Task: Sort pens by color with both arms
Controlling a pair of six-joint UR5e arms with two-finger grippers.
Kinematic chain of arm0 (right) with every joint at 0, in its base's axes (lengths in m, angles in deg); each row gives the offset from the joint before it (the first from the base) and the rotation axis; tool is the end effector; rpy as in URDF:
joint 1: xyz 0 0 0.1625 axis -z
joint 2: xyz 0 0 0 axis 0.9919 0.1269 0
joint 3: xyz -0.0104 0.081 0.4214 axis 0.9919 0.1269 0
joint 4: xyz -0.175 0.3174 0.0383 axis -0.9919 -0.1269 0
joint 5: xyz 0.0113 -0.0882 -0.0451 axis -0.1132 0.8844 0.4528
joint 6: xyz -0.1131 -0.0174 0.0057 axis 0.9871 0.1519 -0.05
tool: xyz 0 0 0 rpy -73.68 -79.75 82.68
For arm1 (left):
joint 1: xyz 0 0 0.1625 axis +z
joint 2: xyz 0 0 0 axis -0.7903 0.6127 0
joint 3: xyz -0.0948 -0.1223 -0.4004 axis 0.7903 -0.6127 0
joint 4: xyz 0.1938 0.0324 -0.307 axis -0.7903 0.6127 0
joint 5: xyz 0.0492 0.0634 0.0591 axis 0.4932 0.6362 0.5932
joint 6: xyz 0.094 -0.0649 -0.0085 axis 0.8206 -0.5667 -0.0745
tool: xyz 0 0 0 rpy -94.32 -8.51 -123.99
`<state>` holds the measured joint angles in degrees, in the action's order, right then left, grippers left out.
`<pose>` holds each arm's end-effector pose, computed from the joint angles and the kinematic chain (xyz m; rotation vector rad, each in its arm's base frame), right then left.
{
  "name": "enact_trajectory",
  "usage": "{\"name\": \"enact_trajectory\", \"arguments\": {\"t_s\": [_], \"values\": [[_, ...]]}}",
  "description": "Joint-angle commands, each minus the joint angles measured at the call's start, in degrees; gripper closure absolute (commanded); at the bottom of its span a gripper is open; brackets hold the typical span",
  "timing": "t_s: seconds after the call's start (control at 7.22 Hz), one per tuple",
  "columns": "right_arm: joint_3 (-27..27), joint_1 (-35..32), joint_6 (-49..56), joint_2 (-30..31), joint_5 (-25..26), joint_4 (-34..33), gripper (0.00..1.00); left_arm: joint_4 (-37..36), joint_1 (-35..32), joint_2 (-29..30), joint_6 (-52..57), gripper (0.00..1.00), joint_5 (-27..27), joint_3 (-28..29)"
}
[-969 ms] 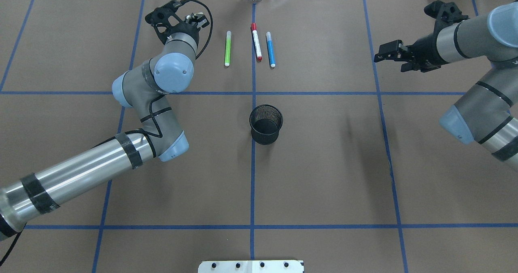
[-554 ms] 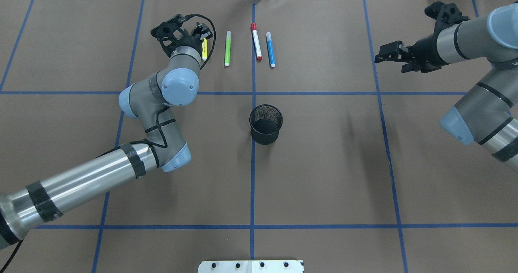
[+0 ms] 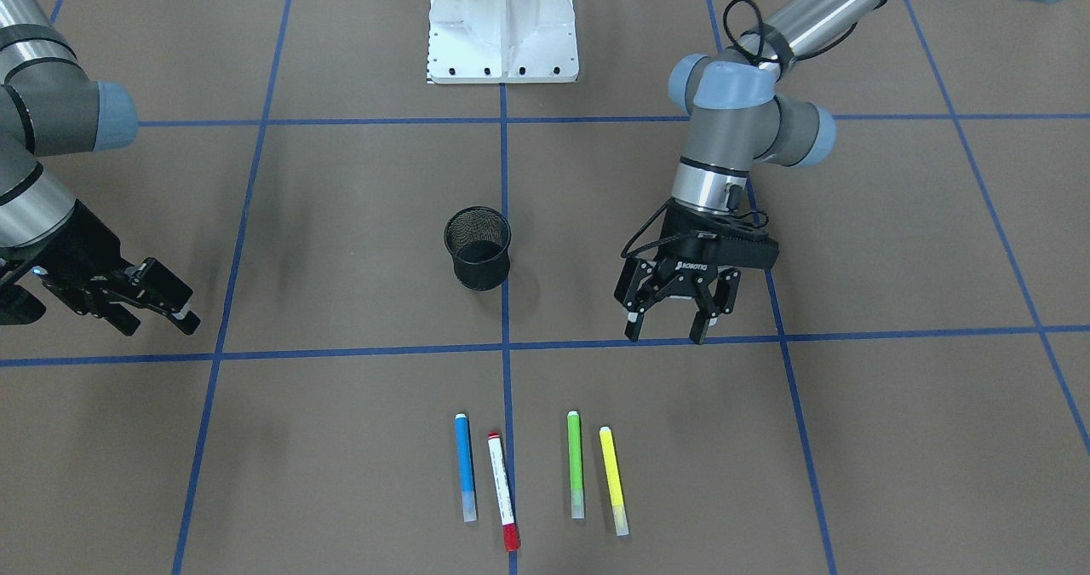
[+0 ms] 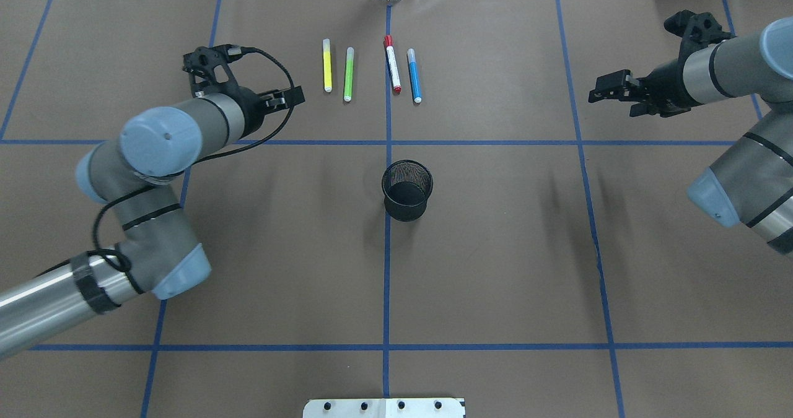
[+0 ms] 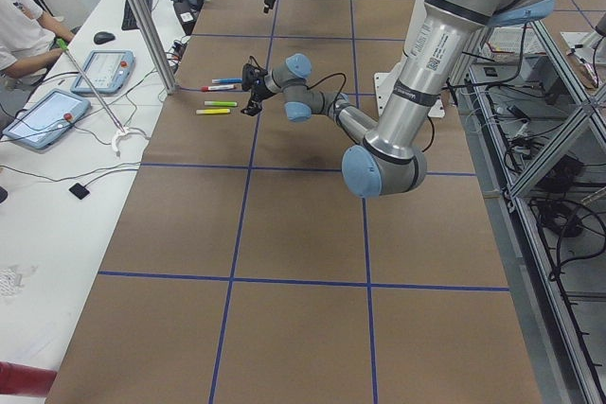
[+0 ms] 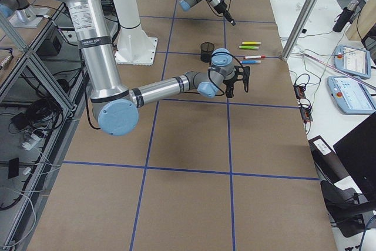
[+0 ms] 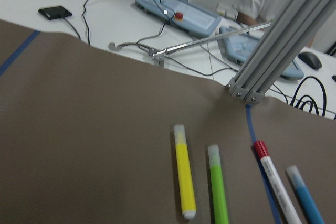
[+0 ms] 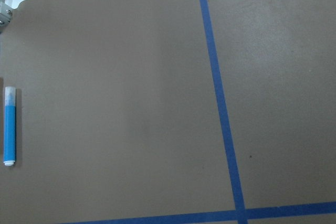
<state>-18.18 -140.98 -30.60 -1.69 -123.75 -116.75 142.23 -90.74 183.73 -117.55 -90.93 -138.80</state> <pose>-0.2314 -0.5170 0.4748 0.2485 -1.0465 0.3006 0.4002 -0.5002 0.3455 0.6228 1.0286 -0.3689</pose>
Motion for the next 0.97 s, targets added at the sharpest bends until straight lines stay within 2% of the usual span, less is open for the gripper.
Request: {"name": "enact_trajectory", "arguments": {"t_s": [0.0, 0.14, 0.28, 0.42, 0.55, 0.69, 0.83], "values": [[0.2, -6.1, 11.3, 4.1, -1.9, -0.4, 0.00, -11.1, -9.1, -11.3, 15.3, 0.00, -16.4, -14.0], [1.9, -10.2, 19.5, 6.4, -4.8, -0.5, 0.00, -11.5, -15.9, -17.9, 30.0, 0.00, -25.8, -14.8], [4.9, -15.6, 26.5, 7.0, -9.8, -0.9, 0.00, -12.5, -22.7, -23.3, 42.9, 0.01, -32.4, -13.4], [9.0, -20.3, 34.8, 7.4, -13.4, -1.1, 0.00, -17.5, -26.4, -26.0, 52.4, 0.01, -36.0, -11.1], [11.4, -23.2, 43.8, 8.6, -13.8, -1.5, 0.00, -26.9, -30.0, -25.4, 57.2, 0.00, -41.7, -10.7], [12.3, -25.2, 50.5, 8.8, -13.8, -5.9, 0.00, -34.5, -32.8, -24.4, 57.1, 0.01, -47.2, -11.6], [11.8, -26.4, 56.9, 8.4, -14.2, -12.9, 0.00, -35.0, -33.1, -25.3, 57.2, 0.00, -47.8, -12.5]]}}
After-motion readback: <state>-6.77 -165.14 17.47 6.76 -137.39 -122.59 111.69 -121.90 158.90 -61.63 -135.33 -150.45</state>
